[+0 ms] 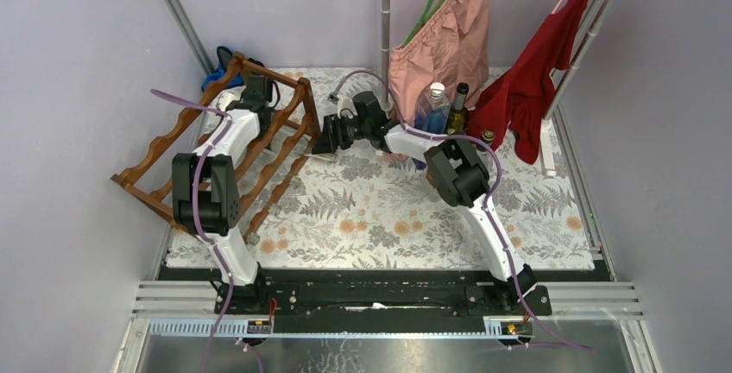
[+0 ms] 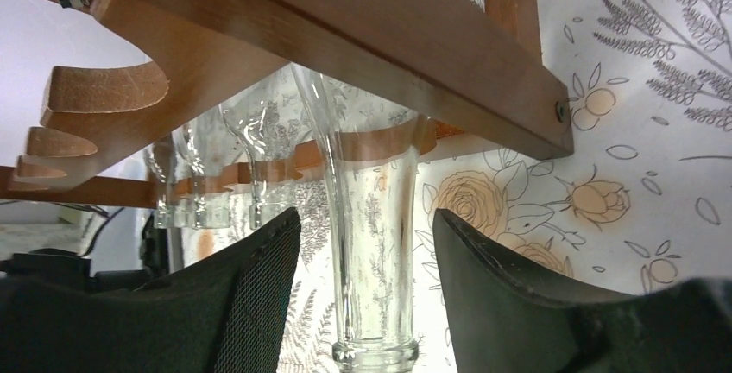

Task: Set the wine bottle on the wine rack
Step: Place the wine bottle in the wine rack.

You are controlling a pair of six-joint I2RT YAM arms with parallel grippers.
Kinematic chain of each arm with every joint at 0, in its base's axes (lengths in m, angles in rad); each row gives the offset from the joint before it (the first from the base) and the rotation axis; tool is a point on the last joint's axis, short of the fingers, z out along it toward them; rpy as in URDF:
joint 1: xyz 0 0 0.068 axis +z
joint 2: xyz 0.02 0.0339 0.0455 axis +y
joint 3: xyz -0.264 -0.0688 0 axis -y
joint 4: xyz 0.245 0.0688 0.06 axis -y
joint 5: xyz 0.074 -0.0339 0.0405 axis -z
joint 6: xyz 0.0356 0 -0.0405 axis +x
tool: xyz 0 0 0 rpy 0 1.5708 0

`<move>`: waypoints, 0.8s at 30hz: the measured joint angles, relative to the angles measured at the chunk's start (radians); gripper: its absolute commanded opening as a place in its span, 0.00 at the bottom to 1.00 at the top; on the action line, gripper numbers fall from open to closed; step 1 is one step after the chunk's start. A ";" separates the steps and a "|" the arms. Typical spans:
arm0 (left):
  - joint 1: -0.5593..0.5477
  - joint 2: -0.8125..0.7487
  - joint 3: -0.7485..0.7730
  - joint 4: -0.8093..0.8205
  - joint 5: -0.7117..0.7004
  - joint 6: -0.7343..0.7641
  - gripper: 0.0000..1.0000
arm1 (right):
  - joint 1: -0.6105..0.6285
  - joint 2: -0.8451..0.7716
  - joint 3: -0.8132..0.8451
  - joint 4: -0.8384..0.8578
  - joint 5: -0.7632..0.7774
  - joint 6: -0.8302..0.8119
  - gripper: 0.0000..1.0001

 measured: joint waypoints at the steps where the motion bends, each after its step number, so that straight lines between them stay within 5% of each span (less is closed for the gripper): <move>1: 0.000 0.000 0.000 0.000 0.000 0.003 0.60 | 0.000 0.000 0.009 -0.016 0.004 -0.026 0.65; 9: -0.010 -0.001 0.034 -0.011 -0.025 0.071 0.73 | 0.000 0.000 0.045 -0.097 0.002 -0.136 0.65; 24: -0.061 -0.221 0.108 -0.054 -0.114 0.229 0.69 | 0.000 0.000 0.045 -0.121 -0.025 -0.236 0.60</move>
